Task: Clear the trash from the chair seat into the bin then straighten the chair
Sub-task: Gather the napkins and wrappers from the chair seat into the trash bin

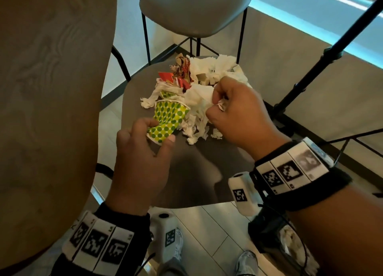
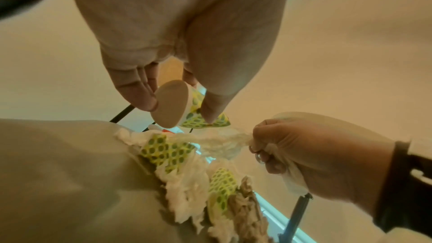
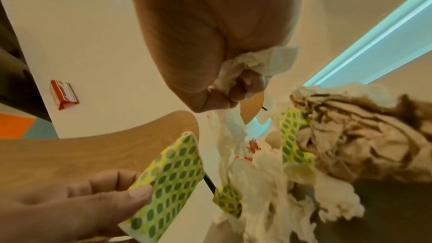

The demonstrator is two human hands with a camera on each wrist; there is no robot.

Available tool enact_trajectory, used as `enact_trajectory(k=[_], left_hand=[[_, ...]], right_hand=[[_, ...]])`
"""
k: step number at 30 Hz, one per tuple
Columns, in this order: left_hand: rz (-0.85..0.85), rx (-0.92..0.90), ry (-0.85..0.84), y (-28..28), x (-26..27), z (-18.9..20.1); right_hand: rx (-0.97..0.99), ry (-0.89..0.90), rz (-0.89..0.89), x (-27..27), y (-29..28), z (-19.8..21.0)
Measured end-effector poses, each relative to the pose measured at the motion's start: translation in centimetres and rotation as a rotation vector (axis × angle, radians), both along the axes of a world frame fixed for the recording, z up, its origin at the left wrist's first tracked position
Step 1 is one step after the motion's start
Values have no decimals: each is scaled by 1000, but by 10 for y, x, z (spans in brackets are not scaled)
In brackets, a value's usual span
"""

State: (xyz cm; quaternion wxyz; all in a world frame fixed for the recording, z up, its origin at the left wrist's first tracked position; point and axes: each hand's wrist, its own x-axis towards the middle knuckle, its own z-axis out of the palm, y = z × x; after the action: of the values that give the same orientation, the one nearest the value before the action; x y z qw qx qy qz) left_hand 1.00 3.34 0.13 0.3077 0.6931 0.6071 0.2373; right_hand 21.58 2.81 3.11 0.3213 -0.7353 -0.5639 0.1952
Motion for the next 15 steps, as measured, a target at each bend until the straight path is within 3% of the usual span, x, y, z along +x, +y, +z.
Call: enact_trajectory(k=[8,15], left_hand=[[-162,54,-152,-33,26,33],[-448,-35,-291,-93,100,19]], right_hand=[[99,80,-118,37,-78,31],[87,219,-292,106,-222,24]])
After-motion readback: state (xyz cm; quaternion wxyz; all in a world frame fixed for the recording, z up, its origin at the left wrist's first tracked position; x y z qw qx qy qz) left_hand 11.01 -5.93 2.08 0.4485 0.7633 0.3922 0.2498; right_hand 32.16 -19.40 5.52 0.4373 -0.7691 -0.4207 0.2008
